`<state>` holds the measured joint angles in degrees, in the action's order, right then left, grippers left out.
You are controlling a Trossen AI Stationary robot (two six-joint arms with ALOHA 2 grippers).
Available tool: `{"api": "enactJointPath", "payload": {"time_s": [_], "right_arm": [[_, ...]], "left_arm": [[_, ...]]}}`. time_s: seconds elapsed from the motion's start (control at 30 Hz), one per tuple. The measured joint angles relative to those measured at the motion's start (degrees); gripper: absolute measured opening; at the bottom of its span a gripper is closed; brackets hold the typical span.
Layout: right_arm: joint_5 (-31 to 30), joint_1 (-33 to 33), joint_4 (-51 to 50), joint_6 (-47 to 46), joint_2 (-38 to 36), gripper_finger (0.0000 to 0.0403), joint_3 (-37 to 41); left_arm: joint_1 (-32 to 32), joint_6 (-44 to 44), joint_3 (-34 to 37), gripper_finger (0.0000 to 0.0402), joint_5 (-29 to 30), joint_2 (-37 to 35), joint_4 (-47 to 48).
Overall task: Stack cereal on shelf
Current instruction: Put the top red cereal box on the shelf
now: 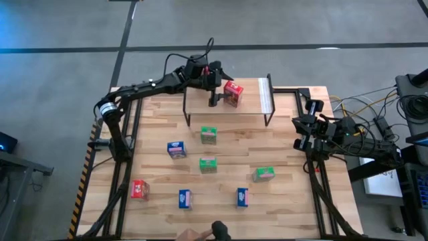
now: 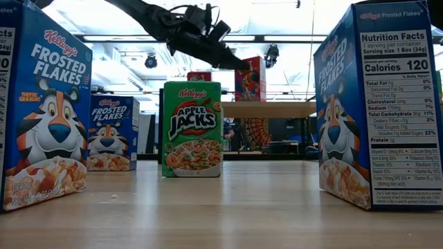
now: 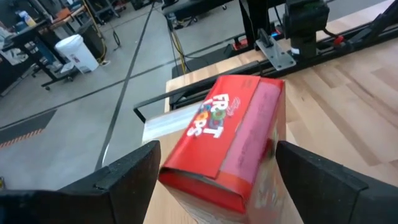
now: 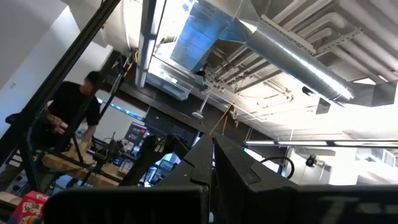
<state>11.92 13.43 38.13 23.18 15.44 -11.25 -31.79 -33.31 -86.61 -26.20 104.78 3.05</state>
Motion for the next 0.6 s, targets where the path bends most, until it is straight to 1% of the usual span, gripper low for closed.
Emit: {"api": "enactJointPath", "payload": {"time_s": [0.6], "right_arm": [[0.0, -0.01, 0.04, 0.42, 0.0, 0.0009, 0.0]], "left_arm": [[0.24, 2.55, 0.0, 0.0233, 0.07, -0.29, 1.47]]}}
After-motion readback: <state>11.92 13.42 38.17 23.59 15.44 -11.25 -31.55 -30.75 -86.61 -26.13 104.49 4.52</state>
